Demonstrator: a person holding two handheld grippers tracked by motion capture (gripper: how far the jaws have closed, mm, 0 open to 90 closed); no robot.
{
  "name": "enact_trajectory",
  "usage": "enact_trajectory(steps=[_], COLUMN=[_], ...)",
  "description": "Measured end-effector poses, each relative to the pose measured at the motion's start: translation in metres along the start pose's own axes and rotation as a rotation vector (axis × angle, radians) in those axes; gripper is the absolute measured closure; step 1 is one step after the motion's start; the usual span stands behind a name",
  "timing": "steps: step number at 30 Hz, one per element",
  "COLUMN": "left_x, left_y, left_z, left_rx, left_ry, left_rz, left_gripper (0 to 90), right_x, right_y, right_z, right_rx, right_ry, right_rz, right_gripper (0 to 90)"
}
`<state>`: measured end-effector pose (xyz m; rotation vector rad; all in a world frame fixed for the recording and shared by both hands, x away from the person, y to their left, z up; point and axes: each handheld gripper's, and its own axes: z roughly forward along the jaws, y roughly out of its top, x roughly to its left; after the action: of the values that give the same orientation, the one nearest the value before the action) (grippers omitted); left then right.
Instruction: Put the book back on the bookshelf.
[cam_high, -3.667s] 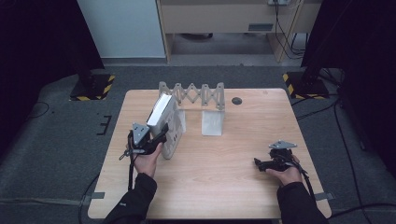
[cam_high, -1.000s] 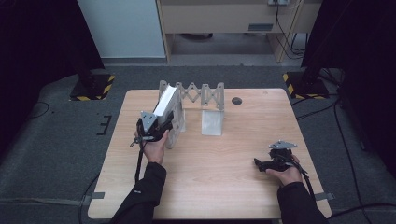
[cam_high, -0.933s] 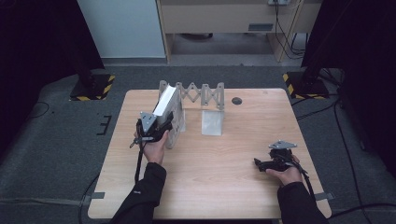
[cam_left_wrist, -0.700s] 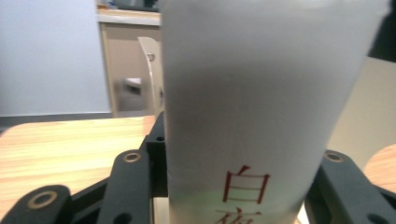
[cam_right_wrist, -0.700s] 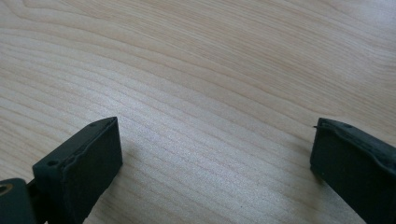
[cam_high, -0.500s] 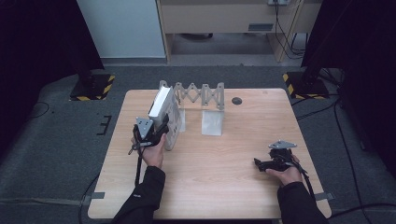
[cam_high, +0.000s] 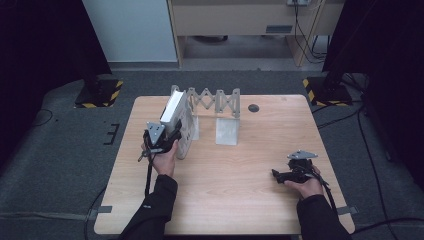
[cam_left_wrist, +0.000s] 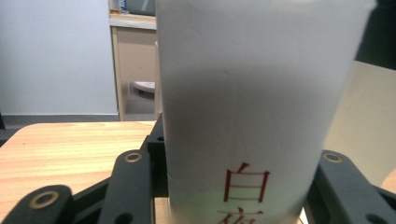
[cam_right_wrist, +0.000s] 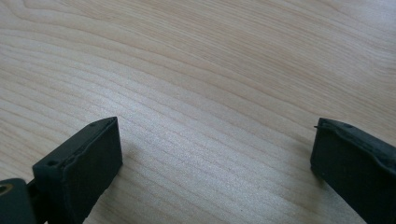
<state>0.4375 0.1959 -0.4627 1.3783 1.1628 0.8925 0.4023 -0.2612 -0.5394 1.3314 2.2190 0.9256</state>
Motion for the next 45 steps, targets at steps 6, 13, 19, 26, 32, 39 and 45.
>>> enact_trajectory(steps=[6, 13, 19, 26, 32, 39, 45], left_x=[-0.001, -0.006, 0.006, 0.008, 0.004, 0.000, 0.002], left_y=[0.009, 0.017, 0.023, 0.030, 0.035, 0.043, 0.044], left_z=[0.007, 0.012, 0.014, 0.022, 0.032, 0.035, 0.045], left_rx=[0.022, 0.043, 0.046, 0.041, 0.030, 0.015, -0.014], left_ry=[-0.032, 0.009, 0.016, 0.018, 0.012, 0.021, 0.028], left_rz=[-0.017, -0.025, -0.104, -0.104, -0.106, -0.086, -0.068], left_gripper=[47.2, 50.3, 51.8, 52.1, 52.1, 52.1, 52.1], right_x=[0.000, 0.000, 0.000, -0.001, -0.001, -0.001, -0.001], right_y=[0.000, 0.000, 0.000, 0.000, 0.000, 0.001, 0.001], right_z=[0.000, 0.000, 0.000, 0.000, 0.000, 0.000, 0.000], right_rx=[0.005, 0.001, 0.000, 0.003, 0.004, 0.004, 0.005], right_ry=[0.002, 0.003, 0.004, 0.008, 0.010, 0.010, 0.011], right_rz=[0.003, 0.002, -0.003, -0.008, -0.005, -0.007, -0.006], right_gripper=[2.6, 2.5, 2.5, 2.5, 2.5, 2.5, 2.5])
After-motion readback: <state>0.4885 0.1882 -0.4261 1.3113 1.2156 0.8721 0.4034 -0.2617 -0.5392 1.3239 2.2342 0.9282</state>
